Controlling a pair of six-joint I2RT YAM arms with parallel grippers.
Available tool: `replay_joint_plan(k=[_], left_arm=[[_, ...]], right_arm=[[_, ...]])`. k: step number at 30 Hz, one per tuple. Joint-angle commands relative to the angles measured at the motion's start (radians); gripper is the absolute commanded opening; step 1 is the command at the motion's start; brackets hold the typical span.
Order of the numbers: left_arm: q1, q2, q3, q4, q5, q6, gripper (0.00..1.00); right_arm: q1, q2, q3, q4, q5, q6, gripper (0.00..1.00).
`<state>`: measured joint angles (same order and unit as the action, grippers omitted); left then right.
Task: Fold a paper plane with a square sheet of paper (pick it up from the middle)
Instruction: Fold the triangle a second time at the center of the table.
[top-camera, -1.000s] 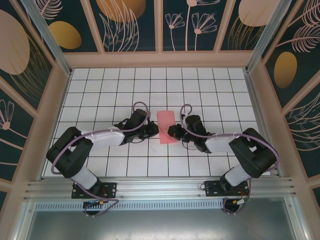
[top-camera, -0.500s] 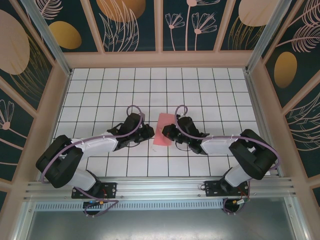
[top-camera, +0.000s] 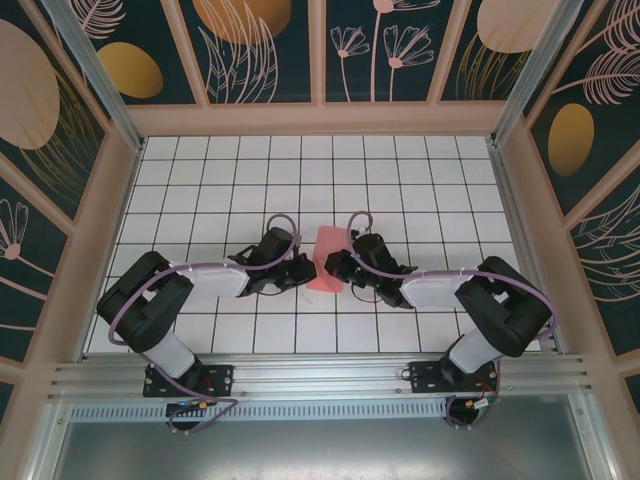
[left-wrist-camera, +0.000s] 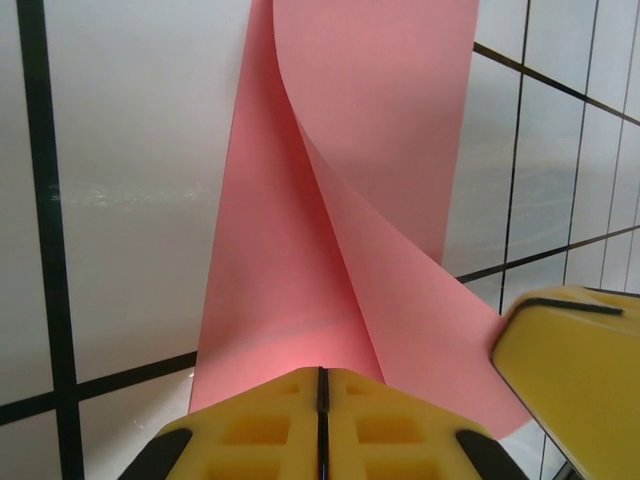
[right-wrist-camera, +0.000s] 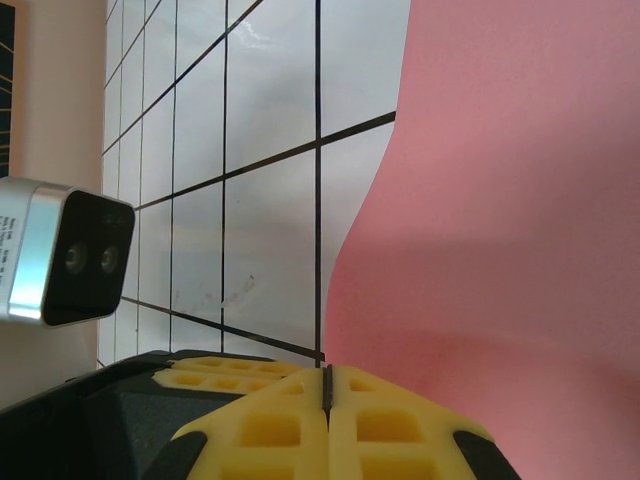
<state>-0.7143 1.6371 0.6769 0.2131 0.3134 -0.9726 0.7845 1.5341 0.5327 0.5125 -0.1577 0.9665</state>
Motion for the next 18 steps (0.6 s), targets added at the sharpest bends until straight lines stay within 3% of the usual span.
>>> replay_joint_plan(k=[1,18], left_arm=[[-0.002,0.037,0.026,-0.012,-0.006,0.023,0.11],[-0.002,0.116,0.039,-0.052,-0.022,0.067,0.11]], right_arm=[[-0.008,0.005,-0.025,0.026,-0.003,-0.032,0.00],[-0.142,0.029,-0.010,-0.029,-0.180,-0.233,0.00]])
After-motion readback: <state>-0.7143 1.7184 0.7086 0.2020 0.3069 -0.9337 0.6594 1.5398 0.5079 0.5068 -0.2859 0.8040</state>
